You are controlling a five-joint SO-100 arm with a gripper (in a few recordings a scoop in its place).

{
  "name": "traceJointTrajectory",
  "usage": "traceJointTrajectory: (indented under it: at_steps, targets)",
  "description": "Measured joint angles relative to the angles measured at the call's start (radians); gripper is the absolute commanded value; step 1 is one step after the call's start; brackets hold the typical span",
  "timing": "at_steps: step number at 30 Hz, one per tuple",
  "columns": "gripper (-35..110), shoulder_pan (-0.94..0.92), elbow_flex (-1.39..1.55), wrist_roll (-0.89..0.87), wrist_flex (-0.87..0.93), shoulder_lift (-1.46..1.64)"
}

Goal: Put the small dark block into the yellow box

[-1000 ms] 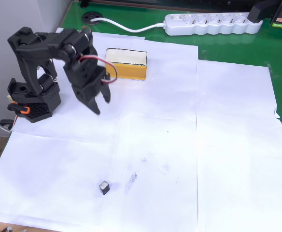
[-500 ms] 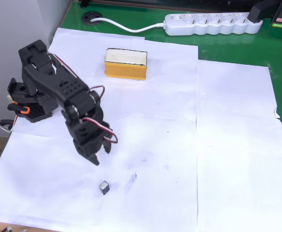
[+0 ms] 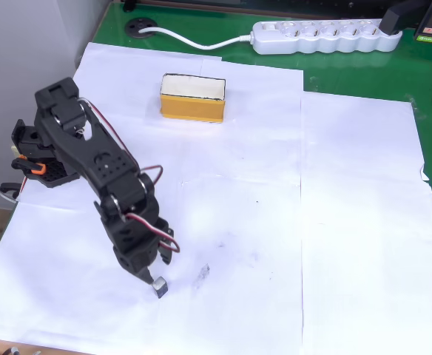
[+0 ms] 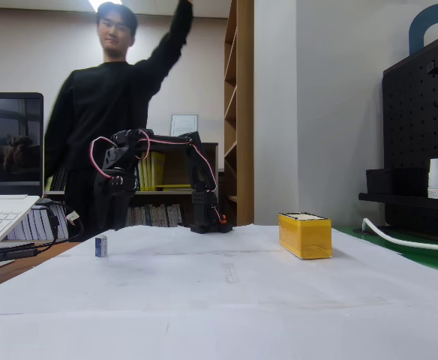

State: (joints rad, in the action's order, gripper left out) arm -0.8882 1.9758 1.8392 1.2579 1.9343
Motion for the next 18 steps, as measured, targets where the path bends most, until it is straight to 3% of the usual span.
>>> traceJointTrajectory:
  at_steps: [18]
  targets:
    - [21, -0.008, 0.002, 0.017, -0.095, 0.083]
